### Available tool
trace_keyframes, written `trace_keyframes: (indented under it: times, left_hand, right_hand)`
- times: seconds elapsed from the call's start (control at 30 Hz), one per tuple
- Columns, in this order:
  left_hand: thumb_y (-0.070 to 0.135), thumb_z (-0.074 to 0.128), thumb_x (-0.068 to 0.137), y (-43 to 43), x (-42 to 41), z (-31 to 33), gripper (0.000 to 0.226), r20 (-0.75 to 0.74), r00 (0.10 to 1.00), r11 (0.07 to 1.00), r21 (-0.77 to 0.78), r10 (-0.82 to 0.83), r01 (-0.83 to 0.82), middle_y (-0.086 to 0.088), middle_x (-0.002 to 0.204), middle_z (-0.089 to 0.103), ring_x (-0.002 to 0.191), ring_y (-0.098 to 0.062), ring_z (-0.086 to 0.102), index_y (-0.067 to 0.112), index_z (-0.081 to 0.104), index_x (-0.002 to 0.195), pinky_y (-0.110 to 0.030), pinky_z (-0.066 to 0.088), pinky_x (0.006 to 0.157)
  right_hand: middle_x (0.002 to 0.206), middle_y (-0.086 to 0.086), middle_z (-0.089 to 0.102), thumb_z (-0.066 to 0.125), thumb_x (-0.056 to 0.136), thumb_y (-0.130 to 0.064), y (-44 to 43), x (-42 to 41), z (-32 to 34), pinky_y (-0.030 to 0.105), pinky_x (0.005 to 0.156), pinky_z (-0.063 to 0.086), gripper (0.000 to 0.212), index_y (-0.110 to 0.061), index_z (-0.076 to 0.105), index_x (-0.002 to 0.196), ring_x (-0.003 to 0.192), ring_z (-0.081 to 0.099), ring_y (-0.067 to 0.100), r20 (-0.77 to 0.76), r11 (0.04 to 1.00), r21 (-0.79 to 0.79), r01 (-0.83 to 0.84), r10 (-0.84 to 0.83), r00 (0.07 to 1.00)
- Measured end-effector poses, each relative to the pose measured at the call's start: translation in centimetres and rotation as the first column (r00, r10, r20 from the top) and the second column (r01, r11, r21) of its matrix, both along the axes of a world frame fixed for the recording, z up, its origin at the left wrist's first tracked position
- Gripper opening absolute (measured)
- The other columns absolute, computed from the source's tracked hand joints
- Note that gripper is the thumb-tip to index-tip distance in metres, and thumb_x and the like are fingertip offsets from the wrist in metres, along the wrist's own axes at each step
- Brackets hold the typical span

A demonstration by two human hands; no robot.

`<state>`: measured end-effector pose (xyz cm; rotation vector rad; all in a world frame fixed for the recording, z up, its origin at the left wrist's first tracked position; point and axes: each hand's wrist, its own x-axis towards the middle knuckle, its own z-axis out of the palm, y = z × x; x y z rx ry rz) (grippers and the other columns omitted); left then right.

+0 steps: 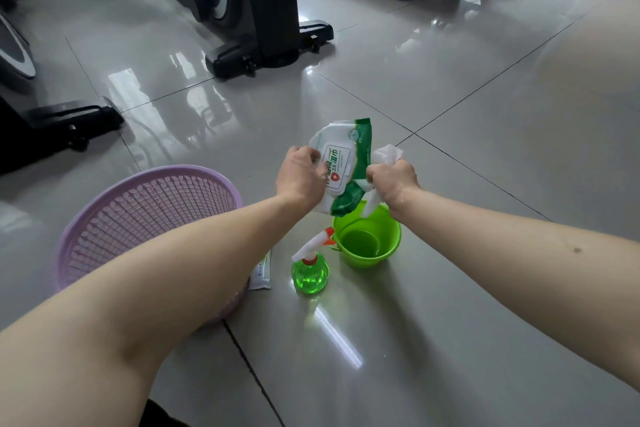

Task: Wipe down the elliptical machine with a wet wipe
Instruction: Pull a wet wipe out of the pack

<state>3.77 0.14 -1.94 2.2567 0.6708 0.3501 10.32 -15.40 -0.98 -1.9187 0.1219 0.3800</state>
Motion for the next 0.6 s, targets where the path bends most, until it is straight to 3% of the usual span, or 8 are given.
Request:
trace_keyframes:
  times: [0.13,0.27,0.43,0.6]
  left_hand:
    - [0.028,0.062,0.099,-0.1,0.0,-0.2,0.029,0.009,1.000,1.000,0.007,0.005,-0.005,-0.006,0.122,0.060,0.108,-0.023,0.063,0.012,0.064,0.123,-0.041,0.052,0.099]
    - [0.024,0.066,0.096,-0.7,0.1,-0.4,0.034,0.002,1.000,1.000,0.011,-0.010,0.010,-0.005,0.124,0.063,0.109,-0.025,0.063,0.016,0.057,0.127,-0.043,0.053,0.096]
    - [0.015,0.057,0.100,-1.0,0.5,-0.4,0.045,0.041,0.999,1.000,-0.008,-0.006,0.006,-0.004,0.107,0.065,0.105,-0.027,0.064,0.020,0.047,0.144,-0.042,0.053,0.095]
    - [0.015,0.060,0.098,-1.4,1.7,-1.2,0.046,0.017,1.000,0.999,-0.044,0.001,0.000,0.006,0.094,0.062,0.096,-0.021,0.065,0.022,0.053,0.143,-0.041,0.055,0.094]
  right_hand:
    - [0.103,0.005,0.071,0.088,0.077,-0.031,0.3,-0.1,-0.5,0.037,0.087,0.057,0.040,-0.016,0.067,0.107,0.094,0.068,0.023,-0.012,0.995,0.015,-0.097,0.098,0.995]
    - [0.103,0.003,0.072,0.094,0.069,-0.038,0.3,-0.1,-1.1,0.038,0.087,0.059,0.054,-0.014,0.070,0.112,0.092,0.070,0.023,0.014,0.994,-0.070,-0.080,0.081,0.997]
    - [0.101,0.005,0.074,0.096,0.066,-0.030,-0.1,0.4,-1.2,0.042,0.088,0.061,0.050,-0.014,0.071,0.107,0.088,0.072,0.023,-0.001,0.995,-0.085,-0.057,0.057,0.998]
    - [0.096,0.004,0.073,0.096,0.067,-0.026,-1.1,0.7,-1.2,0.040,0.083,0.063,0.045,-0.014,0.069,0.101,0.084,0.073,0.023,-0.015,0.990,-0.133,-0.041,0.039,0.999]
